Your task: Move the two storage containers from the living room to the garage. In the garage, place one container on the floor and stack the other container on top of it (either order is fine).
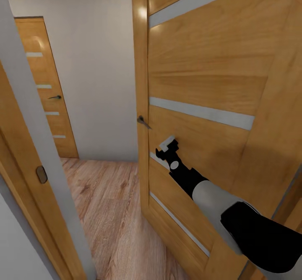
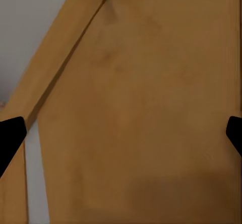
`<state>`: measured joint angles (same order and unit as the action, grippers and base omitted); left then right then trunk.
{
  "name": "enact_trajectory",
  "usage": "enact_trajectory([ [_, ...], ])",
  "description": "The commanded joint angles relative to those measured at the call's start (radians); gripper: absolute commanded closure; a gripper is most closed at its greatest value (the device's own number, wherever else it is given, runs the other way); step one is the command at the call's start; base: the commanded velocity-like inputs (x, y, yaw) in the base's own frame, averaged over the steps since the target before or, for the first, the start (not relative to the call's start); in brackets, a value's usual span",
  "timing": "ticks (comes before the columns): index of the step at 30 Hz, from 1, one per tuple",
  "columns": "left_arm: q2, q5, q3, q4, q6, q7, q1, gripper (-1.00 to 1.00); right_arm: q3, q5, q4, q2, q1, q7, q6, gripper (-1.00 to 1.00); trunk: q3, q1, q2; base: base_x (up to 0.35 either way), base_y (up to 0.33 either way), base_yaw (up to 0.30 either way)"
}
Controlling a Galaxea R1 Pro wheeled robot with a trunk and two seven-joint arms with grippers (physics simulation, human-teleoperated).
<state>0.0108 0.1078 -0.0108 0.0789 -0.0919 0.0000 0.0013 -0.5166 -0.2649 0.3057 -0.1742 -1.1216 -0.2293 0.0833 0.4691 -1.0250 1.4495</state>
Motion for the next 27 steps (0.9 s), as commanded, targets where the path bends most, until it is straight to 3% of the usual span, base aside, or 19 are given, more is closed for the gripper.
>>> enact_trajectory([
  [1, 0.0, 0.009, 0.0, 0.001, -0.002, 0.0, 0.0, -1.0, 0.0, -0.003, -0.003, 0.0, -0.001, -0.009, 0.008, -1.0, 0.001, 0.0, 0.0, 0.0, 0.0, 0.0],
  [9, 0.0, 0.009, 0.0, 0.001, -0.002, 0.0, 0.0, -1.0, 0.0, 0.116, -0.01, 0.0, -0.001, -0.01, 0.025, -1.0, 0.001, 0.0, 0.0, 0.0, 0.0, 0.0],
  [16, 0.0, 0.009, 0.0, 0.001, -0.002, 0.0, 0.0, -1.0, -0.009, 0.126, -0.011, 0.0, -0.001, -0.012, 0.021, -1.0, 0.001, 0.0, 0.0, 0.0, 0.0, 0.0],
  [23, 0.0, 0.008, -0.001, 0.001, -0.002, 0.0, 0.0, -1.0, -0.011, 0.123, -0.016, 0.0, 0.005, -0.157, 0.014, -1.0, 0.001, 0.0, 0.0, 0.0, 0.0, 0.011],
  [27, 0.0, 0.008, 0.0, 0.001, -0.002, 0.0, 0.0, -1.0, -0.011, 0.118, -0.017, 0.0, 0.006, -0.161, 0.002, -1.0, 0.001, 0.0, 0.0, 0.0, 0.0, 0.194],
])
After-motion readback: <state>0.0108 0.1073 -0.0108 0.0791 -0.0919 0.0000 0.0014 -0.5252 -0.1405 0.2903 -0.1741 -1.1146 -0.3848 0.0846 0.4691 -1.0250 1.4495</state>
